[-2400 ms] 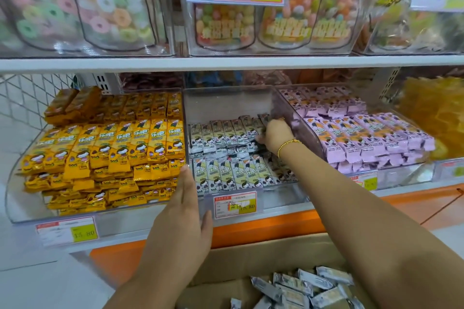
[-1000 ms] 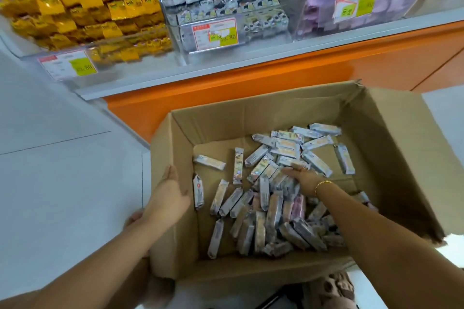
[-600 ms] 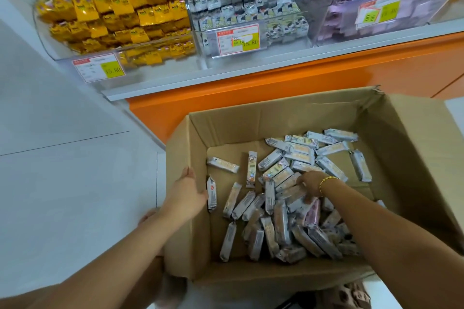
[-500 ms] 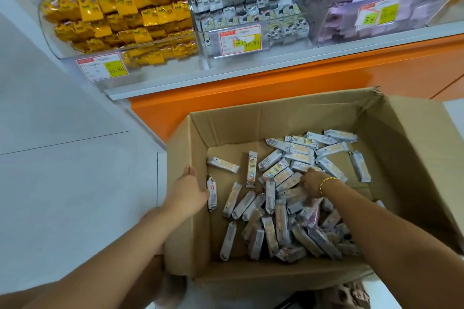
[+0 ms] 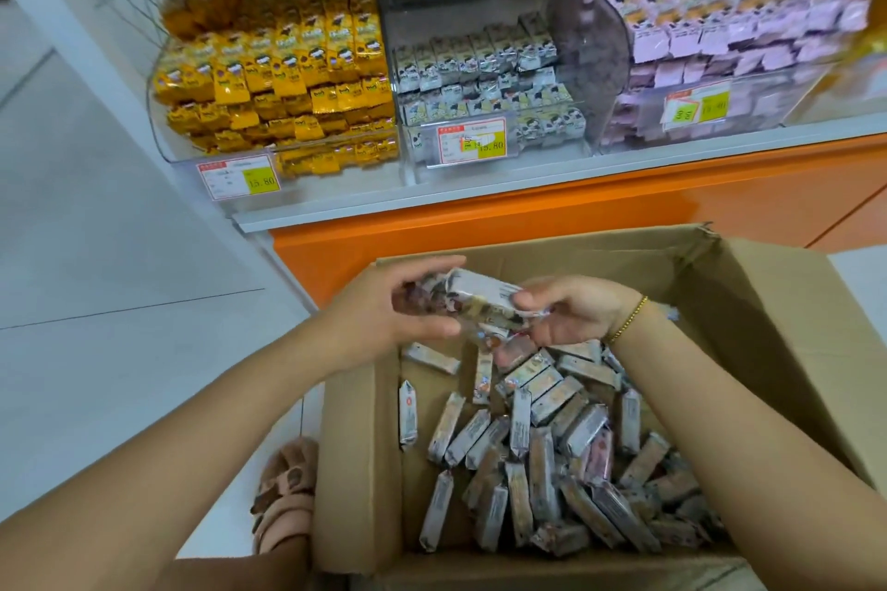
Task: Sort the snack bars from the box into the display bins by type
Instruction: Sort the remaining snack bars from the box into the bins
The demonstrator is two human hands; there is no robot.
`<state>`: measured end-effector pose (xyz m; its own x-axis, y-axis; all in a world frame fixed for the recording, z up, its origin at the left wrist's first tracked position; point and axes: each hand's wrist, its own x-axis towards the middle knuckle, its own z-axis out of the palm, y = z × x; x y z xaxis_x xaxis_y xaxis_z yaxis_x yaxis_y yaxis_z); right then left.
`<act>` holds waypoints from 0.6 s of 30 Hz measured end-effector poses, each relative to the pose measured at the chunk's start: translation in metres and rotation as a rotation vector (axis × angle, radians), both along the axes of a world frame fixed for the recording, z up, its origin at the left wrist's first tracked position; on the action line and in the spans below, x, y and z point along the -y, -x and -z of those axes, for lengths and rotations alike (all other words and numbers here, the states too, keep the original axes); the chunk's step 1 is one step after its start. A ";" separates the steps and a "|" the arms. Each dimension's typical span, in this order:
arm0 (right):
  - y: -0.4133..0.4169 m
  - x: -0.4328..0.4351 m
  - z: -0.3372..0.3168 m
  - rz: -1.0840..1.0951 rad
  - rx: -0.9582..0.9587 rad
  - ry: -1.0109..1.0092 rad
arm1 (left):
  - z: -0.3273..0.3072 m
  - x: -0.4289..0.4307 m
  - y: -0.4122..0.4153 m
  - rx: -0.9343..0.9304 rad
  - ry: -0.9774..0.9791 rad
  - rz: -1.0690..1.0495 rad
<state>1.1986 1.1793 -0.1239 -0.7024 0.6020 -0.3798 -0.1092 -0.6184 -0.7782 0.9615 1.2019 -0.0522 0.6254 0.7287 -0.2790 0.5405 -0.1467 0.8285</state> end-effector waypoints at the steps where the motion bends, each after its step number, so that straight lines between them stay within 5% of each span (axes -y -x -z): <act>1: 0.009 -0.001 -0.010 0.009 -0.080 -0.011 | -0.012 -0.003 0.002 0.080 0.034 -0.059; 5: 0.040 0.001 -0.038 0.127 -0.238 0.056 | -0.045 -0.015 0.019 0.203 0.176 -0.185; 10: 0.068 0.002 -0.065 0.439 0.336 -0.289 | -0.053 -0.025 0.028 0.237 0.237 -0.342; 13: 0.074 0.004 -0.078 0.712 0.468 -0.539 | -0.053 -0.033 0.025 0.281 0.236 -0.434; 18: 0.083 0.013 -0.086 0.677 0.803 -0.808 | -0.059 -0.034 0.012 0.433 0.251 -0.490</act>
